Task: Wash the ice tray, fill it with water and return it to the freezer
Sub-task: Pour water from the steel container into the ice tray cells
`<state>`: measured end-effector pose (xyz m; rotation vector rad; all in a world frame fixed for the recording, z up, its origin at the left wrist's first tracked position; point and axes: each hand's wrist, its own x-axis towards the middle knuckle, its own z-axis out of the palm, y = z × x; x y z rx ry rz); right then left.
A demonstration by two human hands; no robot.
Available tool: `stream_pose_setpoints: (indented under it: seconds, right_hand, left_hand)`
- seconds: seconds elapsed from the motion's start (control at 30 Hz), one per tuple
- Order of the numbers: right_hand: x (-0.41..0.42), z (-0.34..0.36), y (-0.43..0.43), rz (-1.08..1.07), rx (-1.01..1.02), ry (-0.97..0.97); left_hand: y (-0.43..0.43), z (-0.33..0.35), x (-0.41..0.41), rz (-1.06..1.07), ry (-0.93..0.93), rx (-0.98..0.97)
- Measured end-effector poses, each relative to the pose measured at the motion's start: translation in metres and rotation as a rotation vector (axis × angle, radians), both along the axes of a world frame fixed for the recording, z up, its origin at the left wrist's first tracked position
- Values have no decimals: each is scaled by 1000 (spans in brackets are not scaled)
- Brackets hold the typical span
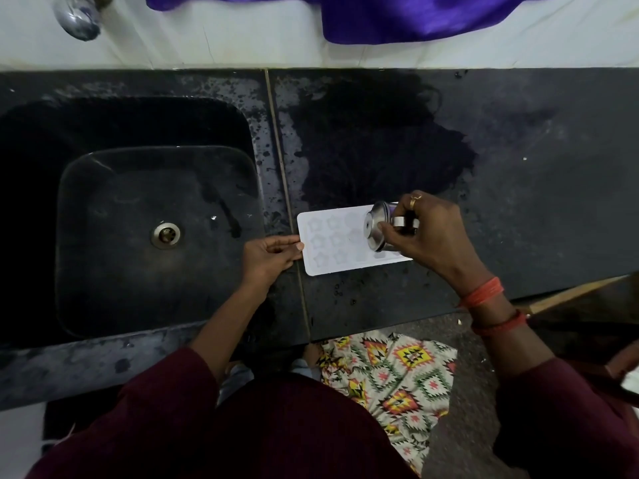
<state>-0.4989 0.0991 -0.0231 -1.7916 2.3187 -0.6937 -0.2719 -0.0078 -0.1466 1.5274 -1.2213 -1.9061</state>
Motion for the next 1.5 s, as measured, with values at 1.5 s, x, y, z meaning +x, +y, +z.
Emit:
stream_pose_setpoints:
  seconds: [1.5]
  right_hand:
    - [0, -6, -2, -70, -20, -73]
  left_hand:
    - [0, -2, 2, 10, 6, 10]
